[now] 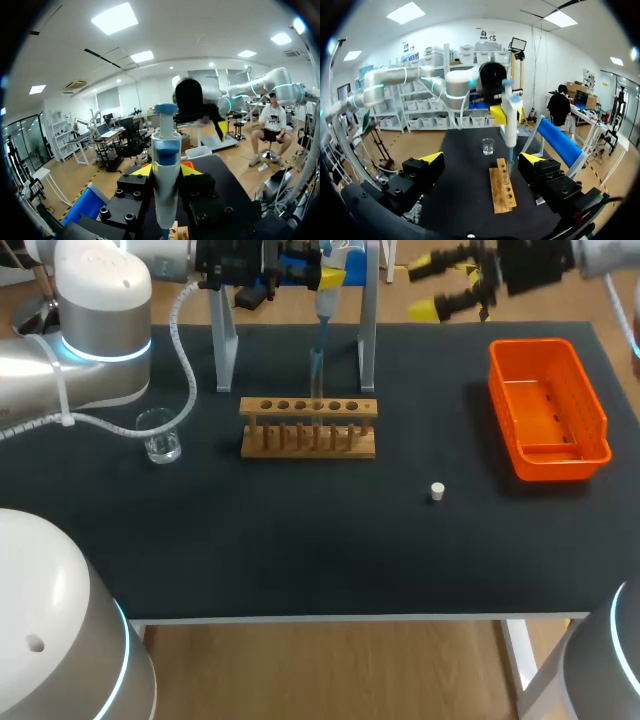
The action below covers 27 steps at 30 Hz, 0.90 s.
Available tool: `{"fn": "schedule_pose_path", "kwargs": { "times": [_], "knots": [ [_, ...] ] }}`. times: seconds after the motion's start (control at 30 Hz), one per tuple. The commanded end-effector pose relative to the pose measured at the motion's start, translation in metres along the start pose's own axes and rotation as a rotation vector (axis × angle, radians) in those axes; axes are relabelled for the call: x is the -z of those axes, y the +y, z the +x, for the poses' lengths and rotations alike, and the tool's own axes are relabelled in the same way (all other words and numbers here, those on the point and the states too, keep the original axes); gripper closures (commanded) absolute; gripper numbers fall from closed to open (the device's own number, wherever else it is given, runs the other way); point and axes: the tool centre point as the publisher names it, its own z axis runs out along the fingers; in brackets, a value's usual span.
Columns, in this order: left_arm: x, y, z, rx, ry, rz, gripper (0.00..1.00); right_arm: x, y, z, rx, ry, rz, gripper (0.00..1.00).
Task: Invert the test tube, pick up the pipette, mount the tip to pipette, aspirate from beaker and dispense into the tube, eject the tip, return the pipette, and cap with the stopper.
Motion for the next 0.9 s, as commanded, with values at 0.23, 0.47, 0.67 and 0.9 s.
{"fn": "schedule_pose_path", "kwargs": {
  "times": [0.23, 0.47, 0.67, 0.9],
  "knots": [
    [0.000, 0.000, 0.000, -0.001, 0.000, 0.000, 1.00, -0.041, -0.092, -0.025, 0.048, -0.061, -0.001, 0.00],
    [0.000, 0.000, 0.000, -0.001, 0.000, 0.000, 1.00, -0.045, -0.096, -0.029, 0.048, -0.065, 0.005, 0.00],
    [0.000, 0.000, 0.000, -0.001, 0.000, 0.000, 1.00, -0.045, -0.096, -0.029, 0.048, -0.065, 0.005, 0.00],
    [0.000, 0.000, 0.000, -0.001, 0.000, 0.000, 1.00, -0.051, -0.099, -0.031, 0.055, -0.049, 0.004, 0.00]
  ]
}}
